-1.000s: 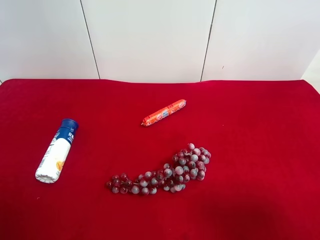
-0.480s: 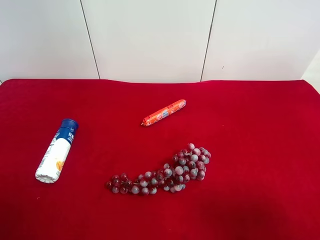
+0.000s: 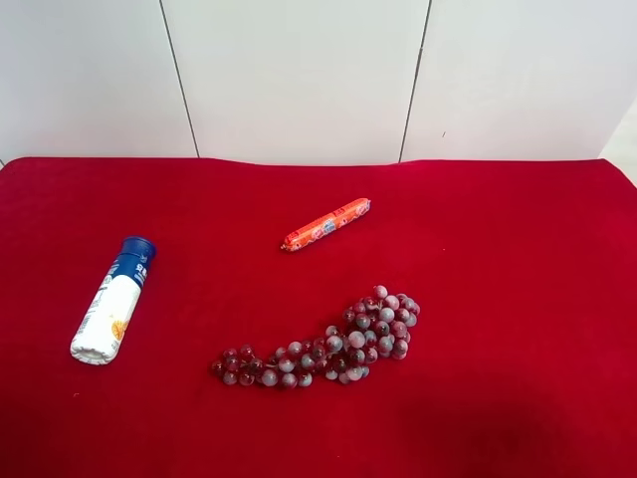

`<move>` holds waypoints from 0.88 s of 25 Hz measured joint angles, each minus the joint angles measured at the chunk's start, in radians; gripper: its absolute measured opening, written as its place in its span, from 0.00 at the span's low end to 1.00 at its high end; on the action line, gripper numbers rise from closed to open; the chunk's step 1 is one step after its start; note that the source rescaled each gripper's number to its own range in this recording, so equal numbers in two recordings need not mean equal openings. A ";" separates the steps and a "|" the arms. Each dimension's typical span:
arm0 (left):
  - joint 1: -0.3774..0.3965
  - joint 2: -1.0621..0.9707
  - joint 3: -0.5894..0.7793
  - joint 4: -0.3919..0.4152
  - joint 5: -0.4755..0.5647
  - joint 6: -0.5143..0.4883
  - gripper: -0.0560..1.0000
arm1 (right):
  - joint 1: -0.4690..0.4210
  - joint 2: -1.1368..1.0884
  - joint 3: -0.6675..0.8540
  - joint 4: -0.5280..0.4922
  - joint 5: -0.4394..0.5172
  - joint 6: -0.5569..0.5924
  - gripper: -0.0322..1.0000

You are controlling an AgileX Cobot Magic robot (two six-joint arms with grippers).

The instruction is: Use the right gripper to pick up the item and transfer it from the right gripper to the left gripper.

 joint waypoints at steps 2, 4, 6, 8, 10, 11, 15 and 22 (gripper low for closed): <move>0.000 -0.013 0.003 0.014 -0.006 -0.021 1.00 | 0.000 0.000 0.000 0.000 0.000 0.000 1.00; 0.000 -0.014 0.005 0.024 -0.009 -0.031 1.00 | 0.000 0.000 0.000 0.000 0.000 0.000 1.00; 0.000 -0.016 0.005 0.025 -0.009 -0.034 1.00 | 0.000 0.000 0.000 0.000 0.000 0.000 1.00; 0.000 -0.016 0.005 0.027 -0.009 -0.034 1.00 | 0.000 0.000 0.000 0.000 0.000 0.000 1.00; 0.000 -0.016 0.005 0.027 -0.009 -0.034 1.00 | 0.000 0.000 0.000 0.000 0.000 0.000 1.00; 0.000 -0.016 0.005 0.027 -0.009 -0.034 1.00 | 0.000 0.000 0.000 0.000 0.000 0.000 1.00; -0.059 -0.016 0.005 0.029 -0.010 -0.034 1.00 | 0.000 0.000 0.000 0.000 0.000 0.000 1.00; -0.102 -0.016 0.005 0.032 -0.010 -0.034 1.00 | 0.000 0.000 0.000 0.000 0.000 0.000 1.00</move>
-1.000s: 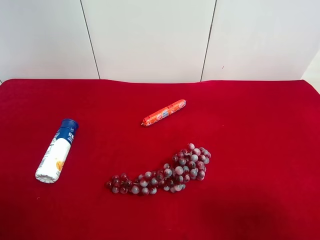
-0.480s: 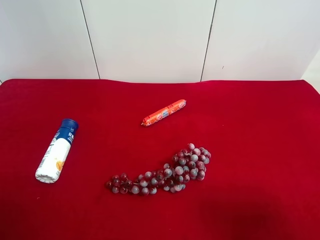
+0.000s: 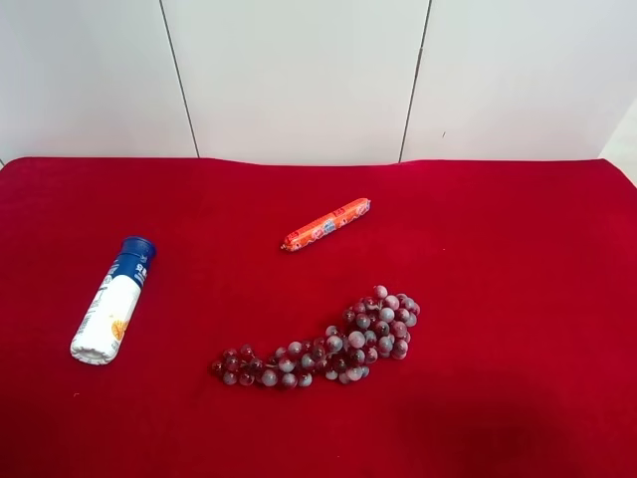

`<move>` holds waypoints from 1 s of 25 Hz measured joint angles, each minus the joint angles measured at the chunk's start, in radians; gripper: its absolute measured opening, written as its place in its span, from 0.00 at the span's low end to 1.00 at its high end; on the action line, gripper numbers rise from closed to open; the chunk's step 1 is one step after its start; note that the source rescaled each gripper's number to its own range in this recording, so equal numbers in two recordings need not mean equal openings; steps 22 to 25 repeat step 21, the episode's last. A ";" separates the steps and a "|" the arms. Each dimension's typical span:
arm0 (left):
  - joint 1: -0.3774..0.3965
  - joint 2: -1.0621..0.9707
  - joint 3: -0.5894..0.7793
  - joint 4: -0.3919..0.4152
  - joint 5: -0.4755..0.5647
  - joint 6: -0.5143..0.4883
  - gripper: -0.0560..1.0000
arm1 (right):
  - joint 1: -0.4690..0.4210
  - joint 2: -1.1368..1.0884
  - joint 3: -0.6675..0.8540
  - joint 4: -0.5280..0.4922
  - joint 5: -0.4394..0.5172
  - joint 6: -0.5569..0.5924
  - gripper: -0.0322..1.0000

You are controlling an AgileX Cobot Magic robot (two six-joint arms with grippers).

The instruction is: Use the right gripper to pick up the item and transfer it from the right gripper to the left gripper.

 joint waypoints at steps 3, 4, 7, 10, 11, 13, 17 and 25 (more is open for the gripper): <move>0.000 0.000 0.000 0.000 0.000 0.000 1.00 | 0.000 0.000 0.000 0.000 0.000 0.000 1.00; 0.000 0.000 0.000 0.000 0.000 0.000 1.00 | 0.000 0.000 0.000 0.000 0.000 0.000 1.00; 0.000 0.000 0.000 0.000 0.000 0.000 1.00 | 0.000 0.000 0.000 0.000 0.000 0.000 1.00; 0.000 0.000 0.000 0.000 0.000 0.000 1.00 | 0.000 0.000 0.000 0.000 0.000 0.000 1.00; 0.000 0.000 0.000 0.000 0.000 0.000 1.00 | 0.000 0.000 0.000 0.000 0.000 0.000 1.00; 0.000 0.000 0.000 0.000 0.000 0.000 1.00 | 0.000 0.000 0.000 0.000 0.000 0.000 1.00; 0.000 0.000 0.000 0.000 0.000 0.000 1.00 | 0.000 0.000 0.000 0.000 0.000 0.000 1.00; 0.000 0.000 0.000 0.000 0.000 0.000 1.00 | 0.000 0.000 0.000 0.000 0.000 0.000 1.00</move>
